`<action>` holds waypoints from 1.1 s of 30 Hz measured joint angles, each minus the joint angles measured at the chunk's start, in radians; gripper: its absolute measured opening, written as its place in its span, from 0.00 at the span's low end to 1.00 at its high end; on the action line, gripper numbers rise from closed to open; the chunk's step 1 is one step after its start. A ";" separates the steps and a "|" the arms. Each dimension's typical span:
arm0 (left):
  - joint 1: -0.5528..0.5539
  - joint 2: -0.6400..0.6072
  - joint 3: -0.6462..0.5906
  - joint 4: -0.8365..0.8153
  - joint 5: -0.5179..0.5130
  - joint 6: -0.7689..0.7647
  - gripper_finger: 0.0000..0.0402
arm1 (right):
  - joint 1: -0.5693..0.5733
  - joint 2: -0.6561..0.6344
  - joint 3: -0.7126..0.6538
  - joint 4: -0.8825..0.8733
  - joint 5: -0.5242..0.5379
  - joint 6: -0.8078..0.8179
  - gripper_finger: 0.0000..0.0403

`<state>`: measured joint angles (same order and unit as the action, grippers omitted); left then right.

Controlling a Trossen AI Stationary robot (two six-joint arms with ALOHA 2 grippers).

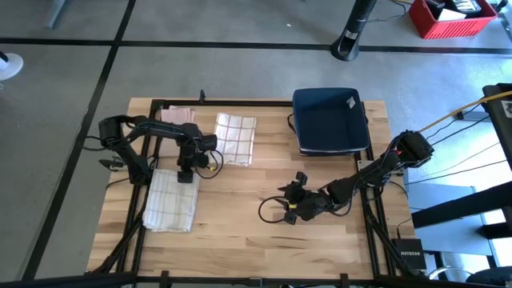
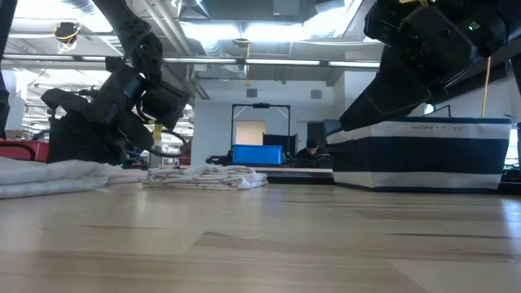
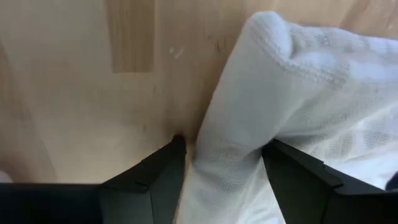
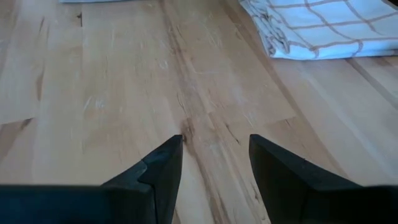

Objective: Fold towel
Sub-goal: Stack the white patterned towel on top of the white squared towel

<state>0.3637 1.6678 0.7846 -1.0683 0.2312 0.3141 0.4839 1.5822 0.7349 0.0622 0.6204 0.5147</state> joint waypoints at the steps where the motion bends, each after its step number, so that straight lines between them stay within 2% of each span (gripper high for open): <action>1: 0.000 0.015 0.001 -0.002 0.003 -0.001 0.52 | 0.000 0.000 0.000 0.000 0.000 0.000 0.46; 5: -0.001 0.045 0.001 -0.008 0.008 -0.003 0.42 | 0.000 0.007 0.001 -0.002 0.002 0.000 0.46; 11: -0.006 0.045 -0.004 0.000 0.014 -0.011 0.11 | 0.000 0.016 0.001 0.001 0.015 0.000 0.46; 13: -0.014 0.045 -0.001 -0.001 0.013 -0.020 0.04 | 0.000 0.016 0.001 0.001 0.016 0.000 0.46; 16: -0.043 0.040 0.021 -0.002 0.011 -0.078 0.05 | 0.000 0.016 0.001 0.003 0.016 0.000 0.46; 23: -0.155 0.038 0.088 0.082 0.087 -0.249 0.04 | 0.000 0.016 0.001 0.004 0.015 0.000 0.46; 28: -0.233 0.035 0.096 0.292 0.153 -0.412 0.06 | 0.000 0.016 0.001 0.030 0.015 0.003 0.46; 33: -0.293 0.035 0.096 0.564 0.151 -0.532 0.07 | 0.000 0.015 0.001 0.057 -0.004 0.003 0.46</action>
<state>0.0711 1.7027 0.8810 -0.5045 0.3819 -0.2177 0.4839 1.5974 0.7361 0.1193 0.6163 0.5182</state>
